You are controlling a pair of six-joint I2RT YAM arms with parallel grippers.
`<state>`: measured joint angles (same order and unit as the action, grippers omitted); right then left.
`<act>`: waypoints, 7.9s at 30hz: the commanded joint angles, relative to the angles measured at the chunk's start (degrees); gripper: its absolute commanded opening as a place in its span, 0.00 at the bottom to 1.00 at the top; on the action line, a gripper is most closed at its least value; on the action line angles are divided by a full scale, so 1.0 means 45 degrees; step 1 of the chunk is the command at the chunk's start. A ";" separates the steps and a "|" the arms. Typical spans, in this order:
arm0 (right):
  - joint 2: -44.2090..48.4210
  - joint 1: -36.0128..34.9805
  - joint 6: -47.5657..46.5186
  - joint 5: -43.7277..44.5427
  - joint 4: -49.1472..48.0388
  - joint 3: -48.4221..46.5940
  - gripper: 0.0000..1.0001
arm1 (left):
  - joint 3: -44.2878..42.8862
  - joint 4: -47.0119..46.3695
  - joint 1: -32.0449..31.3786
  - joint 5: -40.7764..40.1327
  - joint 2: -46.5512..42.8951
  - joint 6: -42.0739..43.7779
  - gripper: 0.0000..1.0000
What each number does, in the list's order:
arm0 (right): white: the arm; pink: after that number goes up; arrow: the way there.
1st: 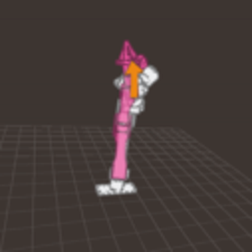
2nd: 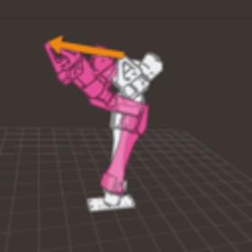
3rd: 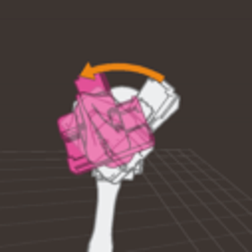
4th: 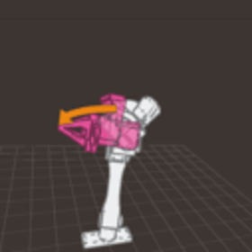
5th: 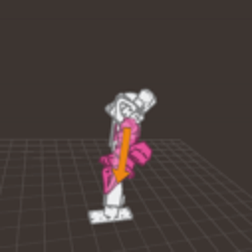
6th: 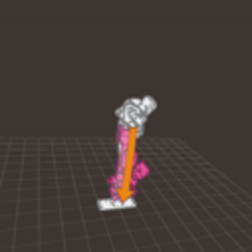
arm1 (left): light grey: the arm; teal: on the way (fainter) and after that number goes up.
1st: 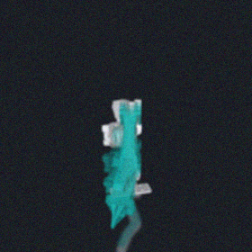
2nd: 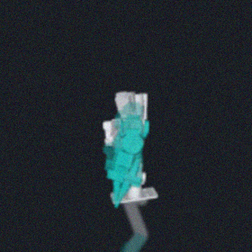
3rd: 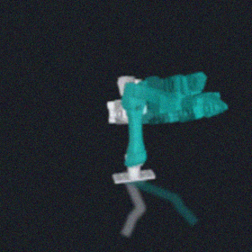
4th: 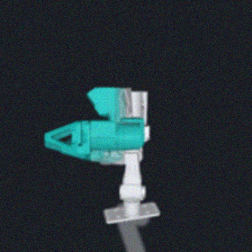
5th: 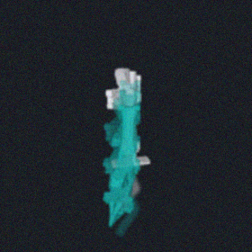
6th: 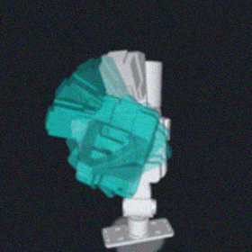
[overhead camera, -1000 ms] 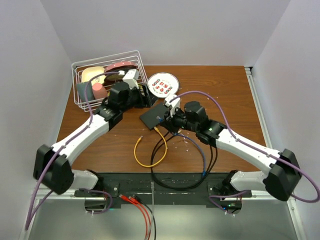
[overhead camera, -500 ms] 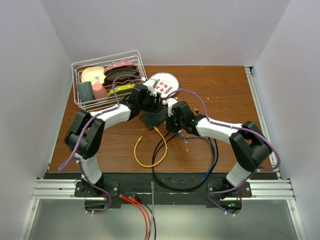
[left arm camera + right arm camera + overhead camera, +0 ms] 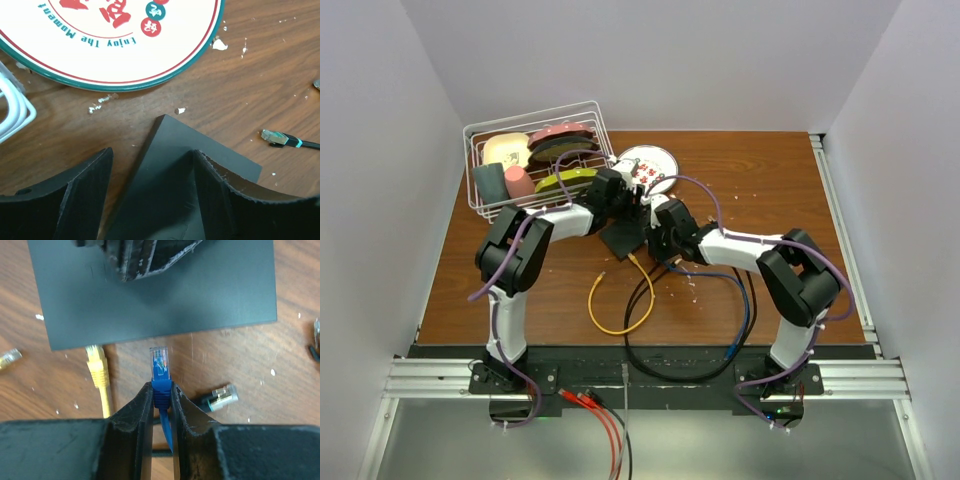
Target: Insert the plug into the switch port
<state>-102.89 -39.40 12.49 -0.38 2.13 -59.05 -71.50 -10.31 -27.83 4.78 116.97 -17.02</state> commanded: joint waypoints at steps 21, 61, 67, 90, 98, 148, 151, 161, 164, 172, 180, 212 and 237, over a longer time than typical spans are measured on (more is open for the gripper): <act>-0.0807 -0.0874 0.0818 0.0632 0.1186 0.0660 0.00 | 0.0382 -0.1109 0.0580 0.1399 0.0140 0.0402 0.63; -0.2857 -0.1050 -0.0549 0.0886 0.6986 -0.2755 0.00 | 0.3175 -0.2339 0.0541 0.0970 -0.1481 -0.0164 0.67; -0.3053 -0.1089 -0.0764 0.0691 0.7261 -0.3343 0.00 | 0.3585 -0.2552 0.0892 0.1067 -0.1481 -0.0437 0.67; -0.3189 -0.1206 -0.0686 0.0398 0.5444 -0.3831 0.00 | 0.4308 -0.3706 0.1264 0.2786 -0.0973 -0.0652 0.63; -0.3893 -0.1323 -0.0530 0.1100 0.6400 -0.4534 0.00 | 0.4327 -0.3803 0.1283 0.3312 -0.1090 -0.0730 0.62; -0.2409 -0.1323 0.0877 0.1628 -0.1584 -0.1705 0.00 | 0.4328 -0.4176 0.0971 0.7590 -0.0173 -0.0946 0.50; -0.2175 -0.1323 0.0663 0.1512 -0.2131 -0.1295 0.00 | 0.4288 -0.3980 0.0835 0.7864 -0.0095 -0.0751 0.49; -0.1120 -0.1421 -0.0822 0.0552 -0.2916 -0.0023 0.00 | 0.4210 -0.3706 -0.0064 0.8333 0.0023 -0.0125 0.49; -0.1295 -0.1421 -0.0549 0.1529 -0.2330 -0.0179 0.00 | 0.4269 -0.3726 -0.0123 0.8392 0.0081 -0.0164 0.49; -0.1510 -0.1440 0.0563 0.3325 -0.1587 -0.0277 0.00 | 0.4367 -0.3843 -0.0123 0.8333 0.0160 -0.0164 0.49; -0.1471 -0.1440 0.0486 0.2647 -0.2658 0.0054 0.00 | 0.4289 -0.3765 -0.0143 0.8548 0.0179 -0.0125 0.44; 0.0151 -0.1421 0.0133 0.2739 -0.8755 0.3474 0.00 | 0.6084 -0.1752 -0.0923 0.9115 -0.1031 -0.1374 0.00; -0.1686 -0.1421 0.0232 0.3035 -0.8364 0.0037 0.00 | 0.7101 -0.2007 -0.2642 0.9329 -0.2067 -0.2723 0.00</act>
<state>-104.88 -47.57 11.75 10.83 -17.15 -51.13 -44.05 -36.12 -24.91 16.69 107.04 -19.51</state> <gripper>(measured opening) 0.181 0.548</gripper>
